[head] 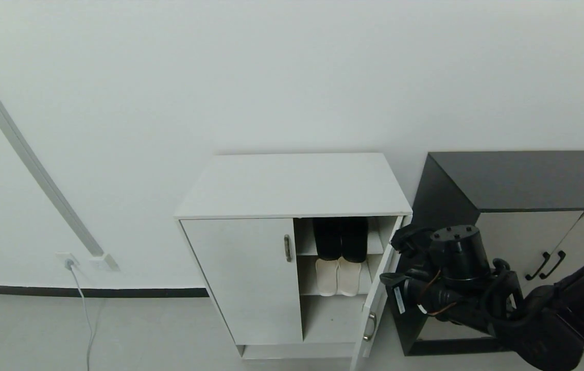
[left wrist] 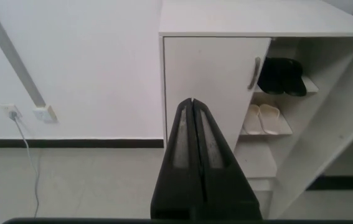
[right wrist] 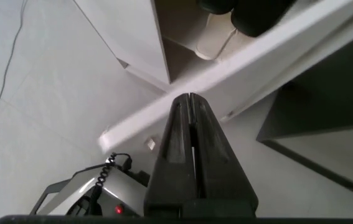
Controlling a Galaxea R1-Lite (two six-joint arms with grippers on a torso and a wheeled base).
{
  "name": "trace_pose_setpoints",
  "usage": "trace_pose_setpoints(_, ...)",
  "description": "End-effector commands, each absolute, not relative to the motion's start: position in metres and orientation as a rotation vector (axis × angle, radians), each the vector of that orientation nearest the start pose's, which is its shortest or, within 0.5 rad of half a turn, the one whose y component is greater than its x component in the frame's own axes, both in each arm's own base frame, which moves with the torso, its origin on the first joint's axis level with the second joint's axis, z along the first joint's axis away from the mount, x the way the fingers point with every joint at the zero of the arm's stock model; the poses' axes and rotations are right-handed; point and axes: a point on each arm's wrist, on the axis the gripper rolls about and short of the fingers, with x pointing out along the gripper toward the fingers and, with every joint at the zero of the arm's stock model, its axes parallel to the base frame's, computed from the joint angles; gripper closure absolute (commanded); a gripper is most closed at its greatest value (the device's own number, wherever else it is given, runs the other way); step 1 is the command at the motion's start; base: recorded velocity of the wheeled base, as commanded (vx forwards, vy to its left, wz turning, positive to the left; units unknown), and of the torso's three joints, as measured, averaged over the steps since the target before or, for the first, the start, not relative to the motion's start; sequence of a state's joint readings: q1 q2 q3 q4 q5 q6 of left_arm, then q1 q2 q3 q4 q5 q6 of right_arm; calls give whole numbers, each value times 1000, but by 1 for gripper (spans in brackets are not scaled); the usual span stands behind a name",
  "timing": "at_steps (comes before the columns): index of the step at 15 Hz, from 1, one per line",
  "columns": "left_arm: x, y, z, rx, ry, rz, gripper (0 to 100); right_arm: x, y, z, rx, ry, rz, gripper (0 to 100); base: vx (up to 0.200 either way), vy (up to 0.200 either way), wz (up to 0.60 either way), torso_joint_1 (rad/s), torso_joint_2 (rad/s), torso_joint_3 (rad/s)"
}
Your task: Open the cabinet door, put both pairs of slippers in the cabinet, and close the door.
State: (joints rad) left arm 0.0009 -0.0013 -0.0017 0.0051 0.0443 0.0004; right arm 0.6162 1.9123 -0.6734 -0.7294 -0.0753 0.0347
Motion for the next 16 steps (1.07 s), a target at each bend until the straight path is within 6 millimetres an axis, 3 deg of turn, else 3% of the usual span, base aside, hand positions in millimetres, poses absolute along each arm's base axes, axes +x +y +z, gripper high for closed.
trace_pose_setpoints(1, -23, 1, 75, 0, 3, 46, 100, 256, 180, 96, -141, 491, 521, 100, 0, 0, 0, 0, 0, 0)
trace_pose_setpoints(7, -23, 1, 75, 0, 3, 46, 100, 262, 184, 81, -173, 524, 525, 100, 0, 0, 0, 0, 0, 0)
trace_pose_setpoints(16, -23, 1, 75, -1, 5, 46, 100, 302, 212, 55, -136, 499, 520, 100, 0, 0, 0, 0, 0, 0)
